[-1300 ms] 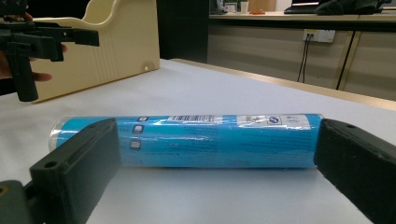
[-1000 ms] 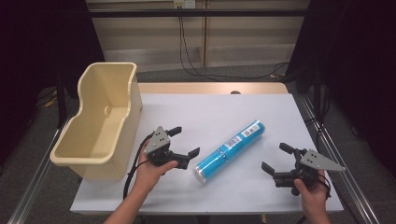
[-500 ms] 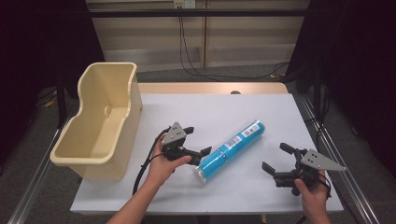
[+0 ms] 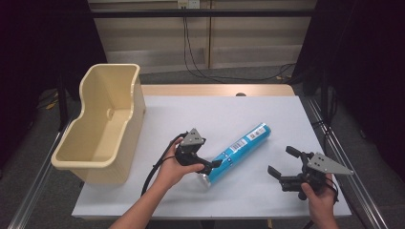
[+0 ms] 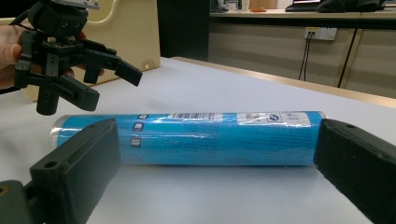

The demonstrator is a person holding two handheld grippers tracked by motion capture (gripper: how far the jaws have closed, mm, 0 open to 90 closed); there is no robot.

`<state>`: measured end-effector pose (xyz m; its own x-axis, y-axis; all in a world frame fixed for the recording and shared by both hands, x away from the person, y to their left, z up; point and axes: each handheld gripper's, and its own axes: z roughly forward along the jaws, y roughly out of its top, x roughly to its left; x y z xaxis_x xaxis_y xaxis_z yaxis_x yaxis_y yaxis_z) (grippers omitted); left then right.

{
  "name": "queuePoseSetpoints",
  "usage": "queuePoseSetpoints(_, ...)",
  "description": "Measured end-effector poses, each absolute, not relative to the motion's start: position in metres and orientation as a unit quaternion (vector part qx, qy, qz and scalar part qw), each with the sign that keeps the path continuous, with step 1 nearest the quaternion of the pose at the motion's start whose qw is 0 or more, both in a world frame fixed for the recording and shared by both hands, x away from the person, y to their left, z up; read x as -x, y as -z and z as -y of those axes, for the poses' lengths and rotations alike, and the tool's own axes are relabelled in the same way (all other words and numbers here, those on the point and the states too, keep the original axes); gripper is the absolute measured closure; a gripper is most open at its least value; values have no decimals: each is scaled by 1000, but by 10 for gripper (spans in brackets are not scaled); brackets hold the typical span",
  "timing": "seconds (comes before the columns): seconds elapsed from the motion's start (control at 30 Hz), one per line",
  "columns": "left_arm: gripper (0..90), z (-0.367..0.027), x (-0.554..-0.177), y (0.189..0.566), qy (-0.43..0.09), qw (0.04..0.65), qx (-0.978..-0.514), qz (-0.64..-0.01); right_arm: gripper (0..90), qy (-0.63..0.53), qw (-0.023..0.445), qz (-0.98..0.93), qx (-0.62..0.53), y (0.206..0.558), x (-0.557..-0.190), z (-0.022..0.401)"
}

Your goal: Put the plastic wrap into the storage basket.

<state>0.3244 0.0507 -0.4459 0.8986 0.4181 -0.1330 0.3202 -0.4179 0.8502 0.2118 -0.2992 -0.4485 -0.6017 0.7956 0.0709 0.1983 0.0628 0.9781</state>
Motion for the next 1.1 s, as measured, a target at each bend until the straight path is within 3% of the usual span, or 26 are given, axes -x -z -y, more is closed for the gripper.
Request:
queuePoseSetpoints(0.67, 22, -28, -321, 463, -28, 422, -880, -216, 5, -580, 257, -681, -366, 448, -211, 300)
queuePoseSetpoints(1.1, 109, -25, -318, 467, 6, 372, -903, -213, 4, -578, 261, -680, -368, 448, -212, 301)
